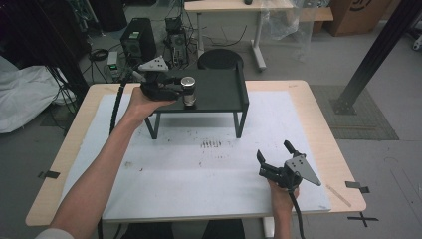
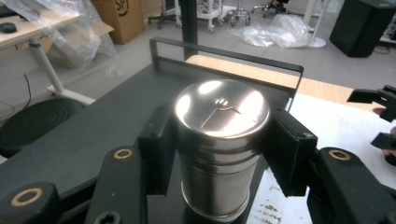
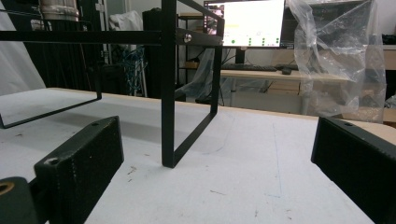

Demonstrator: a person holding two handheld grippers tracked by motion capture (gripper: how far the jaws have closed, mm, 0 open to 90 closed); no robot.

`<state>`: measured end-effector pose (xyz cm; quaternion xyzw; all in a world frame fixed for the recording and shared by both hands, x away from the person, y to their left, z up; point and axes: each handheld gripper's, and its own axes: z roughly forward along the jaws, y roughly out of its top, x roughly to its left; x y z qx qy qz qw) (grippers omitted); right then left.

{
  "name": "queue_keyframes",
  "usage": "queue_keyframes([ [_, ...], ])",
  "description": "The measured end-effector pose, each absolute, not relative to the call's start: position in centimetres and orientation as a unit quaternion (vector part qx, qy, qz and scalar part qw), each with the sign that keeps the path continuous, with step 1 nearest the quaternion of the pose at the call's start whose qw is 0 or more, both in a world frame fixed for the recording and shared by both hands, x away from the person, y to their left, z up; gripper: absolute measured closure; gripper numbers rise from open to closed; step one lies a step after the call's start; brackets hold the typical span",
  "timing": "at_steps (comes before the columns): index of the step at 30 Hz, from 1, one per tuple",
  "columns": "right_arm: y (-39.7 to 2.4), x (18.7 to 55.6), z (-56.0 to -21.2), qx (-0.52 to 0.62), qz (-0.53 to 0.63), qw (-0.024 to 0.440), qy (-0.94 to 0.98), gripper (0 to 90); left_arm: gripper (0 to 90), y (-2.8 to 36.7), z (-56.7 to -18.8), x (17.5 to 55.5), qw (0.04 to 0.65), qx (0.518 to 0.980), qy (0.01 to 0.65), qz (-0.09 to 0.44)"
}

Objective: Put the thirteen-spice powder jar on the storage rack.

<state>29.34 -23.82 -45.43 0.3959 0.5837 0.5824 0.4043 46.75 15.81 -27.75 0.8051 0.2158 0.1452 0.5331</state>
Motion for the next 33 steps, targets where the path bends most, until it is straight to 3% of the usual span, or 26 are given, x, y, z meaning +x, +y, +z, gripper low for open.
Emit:
queue_keyframes([
  [33, -23.82, 29.35, -45.43, 0.396, 0.582, 0.405, 0.584, 2.1, 48.6, 15.46, -28.72, 47.50, 0.524, 0.808, 0.227, 0.146],
])
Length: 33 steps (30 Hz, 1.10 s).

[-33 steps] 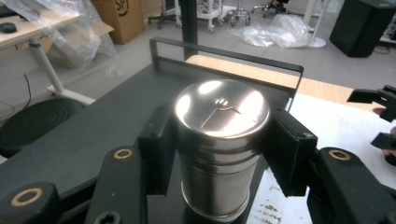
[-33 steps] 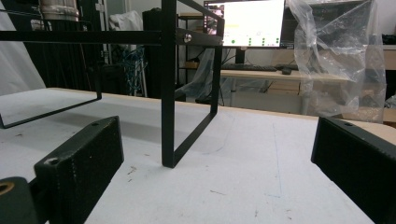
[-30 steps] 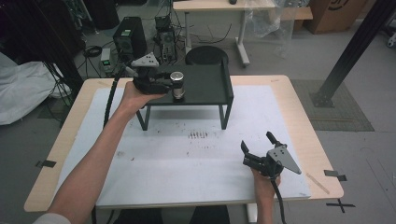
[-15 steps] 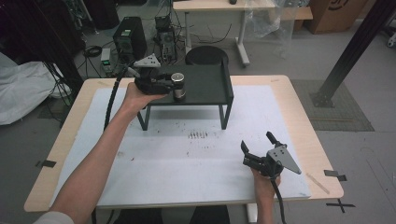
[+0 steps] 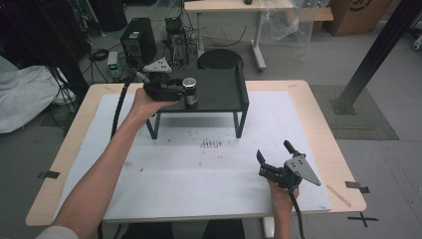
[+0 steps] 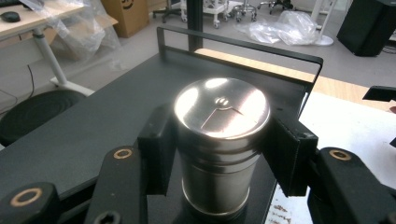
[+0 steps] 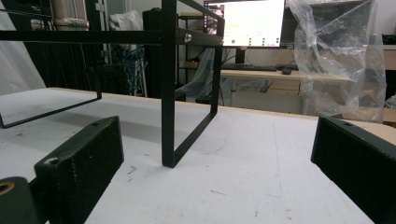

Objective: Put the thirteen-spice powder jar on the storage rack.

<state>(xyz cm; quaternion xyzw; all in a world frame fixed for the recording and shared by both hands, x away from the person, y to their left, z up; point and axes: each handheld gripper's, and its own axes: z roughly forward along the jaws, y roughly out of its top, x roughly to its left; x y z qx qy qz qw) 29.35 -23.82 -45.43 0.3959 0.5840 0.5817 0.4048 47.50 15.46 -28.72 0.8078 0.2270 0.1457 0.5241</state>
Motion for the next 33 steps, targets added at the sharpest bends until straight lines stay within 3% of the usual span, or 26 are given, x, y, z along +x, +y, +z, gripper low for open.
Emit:
queue_keyframes([
  [26, -23.82, 29.35, -45.44, 0.396, 0.581, 0.404, 0.584, 2.1, 48.3, 15.45, -28.63, 47.45, 0.521, 0.810, 0.227, 0.148],
  [31, -23.82, 29.35, -45.43, 0.396, 0.581, 0.404, 0.585, 2.1, 40.0, 15.30, -28.74, 47.41, 0.507, 0.817, 0.229, 0.152],
  [33, -23.81, 29.35, -45.44, 0.396, 0.582, 0.404, 0.584, 2.1, 32.6, 15.19, -28.76, 47.41, 0.503, 0.815, 0.238, 0.160],
])
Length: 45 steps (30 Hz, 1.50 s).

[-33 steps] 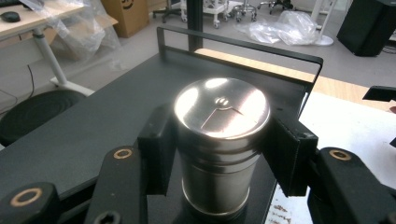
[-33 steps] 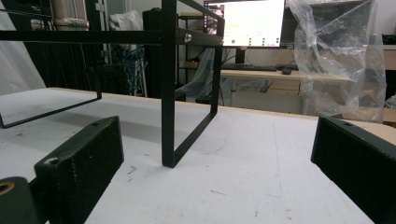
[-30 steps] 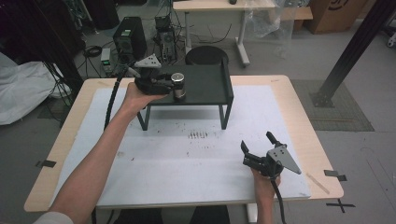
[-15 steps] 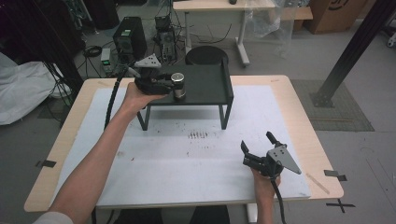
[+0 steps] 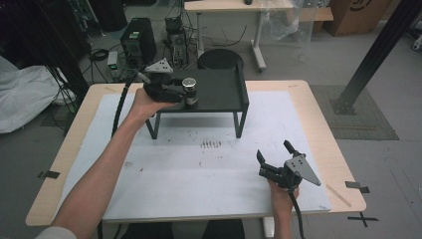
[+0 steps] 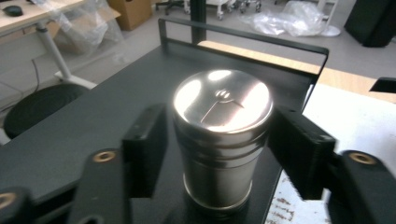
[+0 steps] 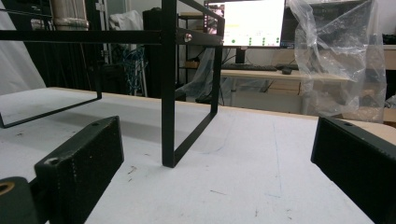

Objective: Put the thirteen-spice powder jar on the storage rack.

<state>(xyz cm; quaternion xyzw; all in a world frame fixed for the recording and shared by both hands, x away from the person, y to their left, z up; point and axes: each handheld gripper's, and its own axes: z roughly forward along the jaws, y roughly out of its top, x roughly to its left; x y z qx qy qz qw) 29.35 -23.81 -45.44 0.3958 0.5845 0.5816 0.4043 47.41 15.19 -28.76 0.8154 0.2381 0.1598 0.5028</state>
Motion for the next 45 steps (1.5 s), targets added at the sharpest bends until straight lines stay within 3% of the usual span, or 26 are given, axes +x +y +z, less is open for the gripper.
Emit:
queue_keyframes([
  [8, -23.8, 29.4, -45.4, 0.396, 0.581, 0.404, 0.585, 2.1, 1.0, 14.9, -28.7, 47.4, 0.499, 0.807, 0.273, 0.159],
  [9, -23.8, 29.4, -45.4, 0.396, 0.581, 0.404, 0.585, 2.1, 0.2, 14.9, -28.6, 47.4, 0.501, 0.807, 0.272, 0.154],
  [45, -23.8, 29.4, -45.4, 0.395, 0.582, 0.404, 0.585, 2.1, 0.2, 17.6, -27.3, 43.8, 0.510, 0.803, 0.246, 0.185],
])
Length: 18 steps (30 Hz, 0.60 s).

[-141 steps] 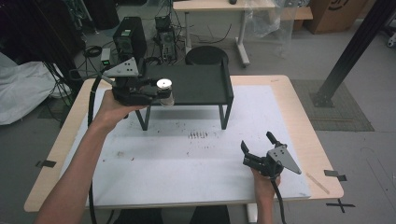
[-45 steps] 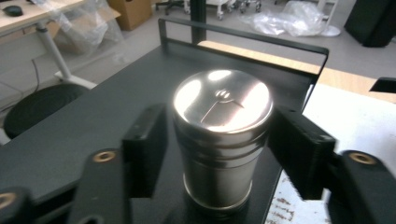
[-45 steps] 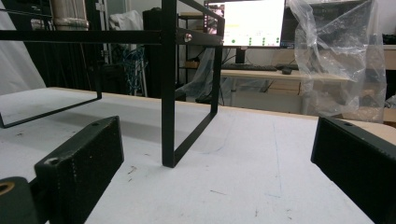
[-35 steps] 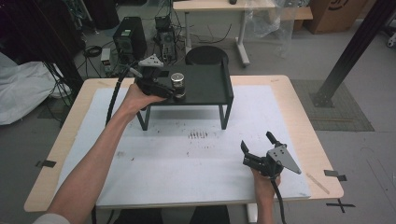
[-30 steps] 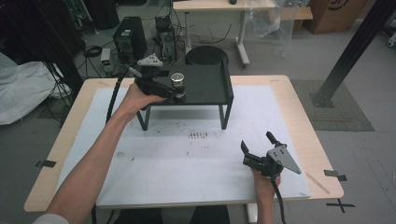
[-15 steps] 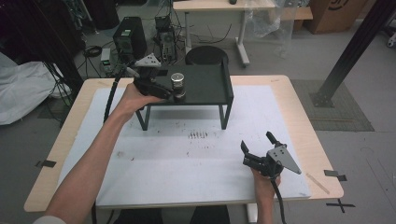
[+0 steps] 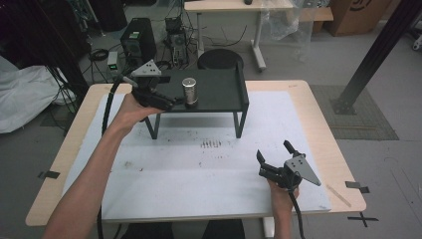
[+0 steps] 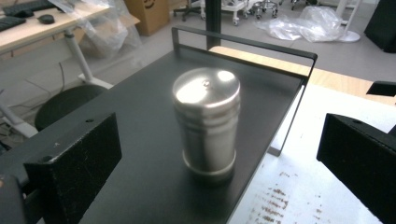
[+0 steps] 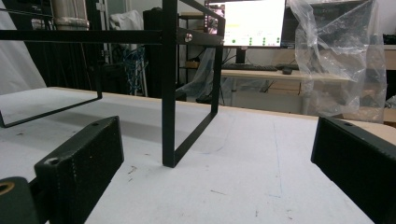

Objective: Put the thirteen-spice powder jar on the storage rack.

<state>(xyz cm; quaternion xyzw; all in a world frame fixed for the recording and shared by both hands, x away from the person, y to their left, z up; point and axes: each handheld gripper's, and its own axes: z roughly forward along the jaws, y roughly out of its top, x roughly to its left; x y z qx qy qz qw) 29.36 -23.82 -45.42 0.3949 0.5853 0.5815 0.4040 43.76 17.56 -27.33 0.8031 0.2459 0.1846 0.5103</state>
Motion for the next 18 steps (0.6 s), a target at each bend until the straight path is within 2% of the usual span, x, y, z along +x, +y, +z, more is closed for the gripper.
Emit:
queue_keyframes([
  [18, -23.8, 29.3, -45.4, 0.395, 0.581, 0.405, 0.586, 2.1, 0.3, 21.0, -28.0, 40.2, 0.512, 0.798, 0.249, 0.200],
])
